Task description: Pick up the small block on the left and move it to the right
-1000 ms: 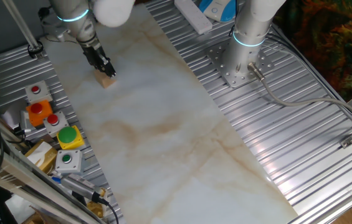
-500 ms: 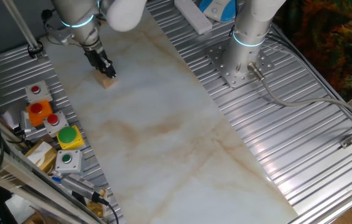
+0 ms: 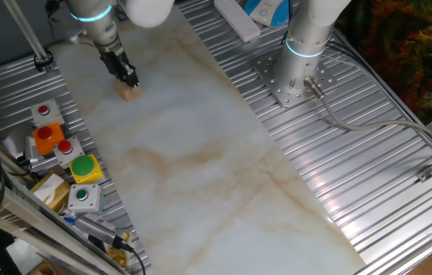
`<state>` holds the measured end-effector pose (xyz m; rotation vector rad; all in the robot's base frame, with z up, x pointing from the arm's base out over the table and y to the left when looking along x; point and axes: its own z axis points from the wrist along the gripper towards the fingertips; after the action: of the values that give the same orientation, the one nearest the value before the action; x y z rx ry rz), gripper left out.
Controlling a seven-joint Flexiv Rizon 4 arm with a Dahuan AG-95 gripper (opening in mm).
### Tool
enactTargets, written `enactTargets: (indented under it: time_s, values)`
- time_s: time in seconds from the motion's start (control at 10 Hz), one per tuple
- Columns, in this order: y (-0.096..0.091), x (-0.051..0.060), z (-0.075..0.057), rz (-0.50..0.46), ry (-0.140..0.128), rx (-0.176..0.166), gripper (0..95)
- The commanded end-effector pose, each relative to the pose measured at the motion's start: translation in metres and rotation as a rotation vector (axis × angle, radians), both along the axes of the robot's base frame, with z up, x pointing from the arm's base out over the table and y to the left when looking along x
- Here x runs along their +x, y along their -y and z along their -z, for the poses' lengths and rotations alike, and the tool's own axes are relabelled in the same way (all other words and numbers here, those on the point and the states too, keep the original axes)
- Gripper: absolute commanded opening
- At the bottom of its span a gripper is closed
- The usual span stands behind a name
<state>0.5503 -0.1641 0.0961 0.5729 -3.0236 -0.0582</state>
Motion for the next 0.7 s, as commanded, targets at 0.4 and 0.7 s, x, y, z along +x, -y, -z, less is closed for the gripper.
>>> enactTargets:
  time_s: [0.4,0.7]
  values:
    - [-0.023,0.005,-0.033,0.118,-0.021,0.02,0.0]
    - [-0.066,0.009,-0.044,0.188,-0.027,0.01,0.0]
